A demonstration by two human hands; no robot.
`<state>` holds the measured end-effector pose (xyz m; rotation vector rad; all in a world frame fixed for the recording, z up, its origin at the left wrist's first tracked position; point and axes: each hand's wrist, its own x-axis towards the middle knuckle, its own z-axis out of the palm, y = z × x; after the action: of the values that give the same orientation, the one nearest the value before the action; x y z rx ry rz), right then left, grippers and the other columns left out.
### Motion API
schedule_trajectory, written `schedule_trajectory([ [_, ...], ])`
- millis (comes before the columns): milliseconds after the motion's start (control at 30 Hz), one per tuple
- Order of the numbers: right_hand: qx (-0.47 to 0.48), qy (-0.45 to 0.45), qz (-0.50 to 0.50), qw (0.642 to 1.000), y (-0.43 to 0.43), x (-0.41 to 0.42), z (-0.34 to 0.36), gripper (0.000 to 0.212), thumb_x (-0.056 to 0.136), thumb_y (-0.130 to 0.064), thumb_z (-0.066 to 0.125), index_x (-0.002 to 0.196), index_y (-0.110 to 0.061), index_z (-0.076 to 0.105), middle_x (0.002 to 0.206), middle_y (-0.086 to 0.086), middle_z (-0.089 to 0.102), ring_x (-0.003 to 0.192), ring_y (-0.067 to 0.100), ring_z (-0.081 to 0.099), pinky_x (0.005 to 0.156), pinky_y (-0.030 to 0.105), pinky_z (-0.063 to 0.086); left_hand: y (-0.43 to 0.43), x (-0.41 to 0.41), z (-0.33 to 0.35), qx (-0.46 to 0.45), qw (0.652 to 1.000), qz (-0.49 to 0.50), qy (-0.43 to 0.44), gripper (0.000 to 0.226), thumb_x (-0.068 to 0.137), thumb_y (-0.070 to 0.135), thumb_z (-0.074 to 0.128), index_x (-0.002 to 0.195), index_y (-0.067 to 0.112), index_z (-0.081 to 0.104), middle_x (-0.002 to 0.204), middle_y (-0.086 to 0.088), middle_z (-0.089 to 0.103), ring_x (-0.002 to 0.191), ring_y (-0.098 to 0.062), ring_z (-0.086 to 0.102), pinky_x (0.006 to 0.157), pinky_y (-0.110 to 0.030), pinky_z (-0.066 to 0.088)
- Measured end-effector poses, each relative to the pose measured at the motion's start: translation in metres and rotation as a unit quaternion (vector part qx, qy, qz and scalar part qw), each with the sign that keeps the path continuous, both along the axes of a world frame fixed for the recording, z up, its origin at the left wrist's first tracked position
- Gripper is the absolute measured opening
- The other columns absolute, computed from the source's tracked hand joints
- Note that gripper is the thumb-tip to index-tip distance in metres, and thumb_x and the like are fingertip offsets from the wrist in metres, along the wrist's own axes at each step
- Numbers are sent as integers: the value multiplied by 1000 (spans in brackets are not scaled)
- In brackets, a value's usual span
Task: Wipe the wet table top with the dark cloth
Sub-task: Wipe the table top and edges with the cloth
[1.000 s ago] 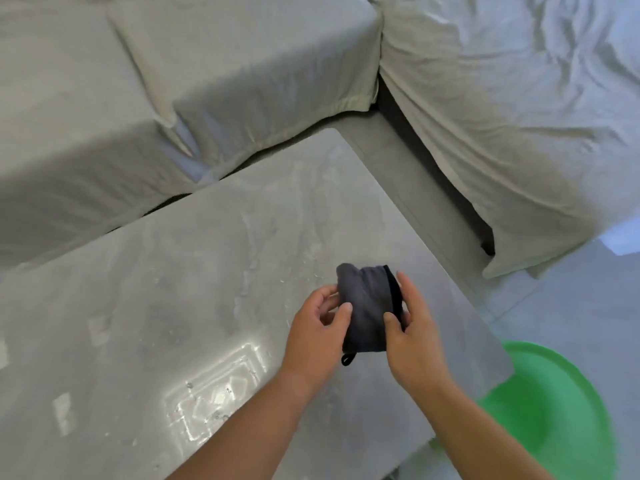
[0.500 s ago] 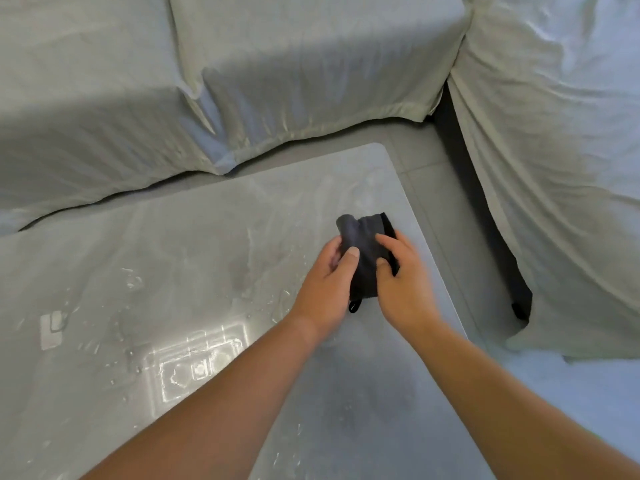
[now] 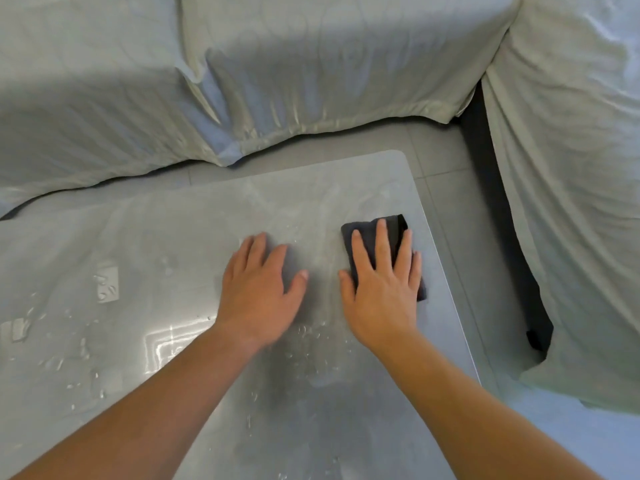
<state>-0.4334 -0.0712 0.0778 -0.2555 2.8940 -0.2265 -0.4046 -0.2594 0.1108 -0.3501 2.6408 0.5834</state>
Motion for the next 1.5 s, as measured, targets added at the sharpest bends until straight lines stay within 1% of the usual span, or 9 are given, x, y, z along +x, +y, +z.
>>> schedule_trajectory([
  [133, 13, 2, 103, 995, 23, -44, -9, 64, 103, -50, 29, 159, -31, 5, 169, 0, 0, 153, 37, -10, 123, 55, 6, -4, 14, -8, -9, 1000, -24, -13, 79, 90, 70, 3, 159, 32, 11, 168, 3, -17, 152, -17, -23, 124, -41, -9],
  [333, -25, 8, -41, 999, -11, -123, -12, 68, 103, -48, 26, 160, -18, 4, 169, -2, -2, 152, 40, -3, 123, 54, 10, -5, 19, -18, -15, 999, -42, 6, 85, 88, 75, -6, 160, 30, 2, 164, 3, -27, 147, -16, -34, 120, -39, -18],
  [533, -27, 18, 220, 975, 2, -76, -8, 61, 104, -49, 27, 159, -25, 19, 167, -5, 14, 152, 34, 10, 123, 50, 15, -6, 24, -19, -26, 997, -64, 20, 85, 88, 74, 0, 160, 28, -2, 164, -1, -29, 147, -19, -35, 119, -40, -19],
  [733, -20, 28, 20, 999, -40, -148, -13, 63, 104, -46, 24, 160, -21, 9, 168, -1, 7, 152, 39, 2, 124, 53, 6, -8, 27, -25, 4, 998, -53, 42, 84, 89, 76, 1, 159, 29, -1, 165, 0, -27, 147, -16, -35, 122, -44, -15],
  [933, 4, 27, 317, 948, -2, -85, -12, 61, 103, -46, 28, 159, -27, 15, 168, -4, 13, 153, 33, 8, 125, 48, 7, -9, 28, -25, 28, 998, -46, 43, 86, 89, 78, 4, 160, 30, 0, 164, 3, -28, 146, -13, -36, 121, -41, -18],
  [1100, -8, 24, 31, 999, 2, -130, -9, 62, 105, -45, 28, 160, -25, 7, 169, -4, 3, 155, 29, -3, 125, 46, 0, -10, 30, -28, 28, 997, -49, 48, 84, 90, 77, 3, 160, 30, -2, 164, 3, -29, 146, -14, -36, 120, -42, -19],
  [1167, -10, 39, 60, 997, -8, -93, -13, 62, 105, -45, 27, 160, -24, 9, 169, -3, 5, 154, 30, -1, 123, 45, 1, -10, 30, -28, 24, 997, -47, 50, 85, 90, 77, 2, 160, 30, -1, 164, 2, -28, 146, -15, -36, 121, -43, -17],
  [1300, 9, 6, 253, 967, 20, -46, -7, 60, 104, -47, 25, 160, -27, 13, 168, -7, 6, 155, 28, 2, 125, 44, 2, -10, 28, -27, 35, 997, -50, 44, 85, 89, 77, 2, 159, 30, -2, 164, 2, -30, 145, -14, -38, 120, -41, -21],
  [1500, 4, 20, 19, 1000, -2, -81, -11, 62, 105, -46, 24, 160, -26, 3, 169, -4, -1, 155, 29, -6, 124, 45, -3, -11, 30, -30, 21, 997, -54, 44, 84, 89, 76, 2, 159, 30, -6, 163, 1, -31, 144, -15, -38, 120, -43, -20],
])
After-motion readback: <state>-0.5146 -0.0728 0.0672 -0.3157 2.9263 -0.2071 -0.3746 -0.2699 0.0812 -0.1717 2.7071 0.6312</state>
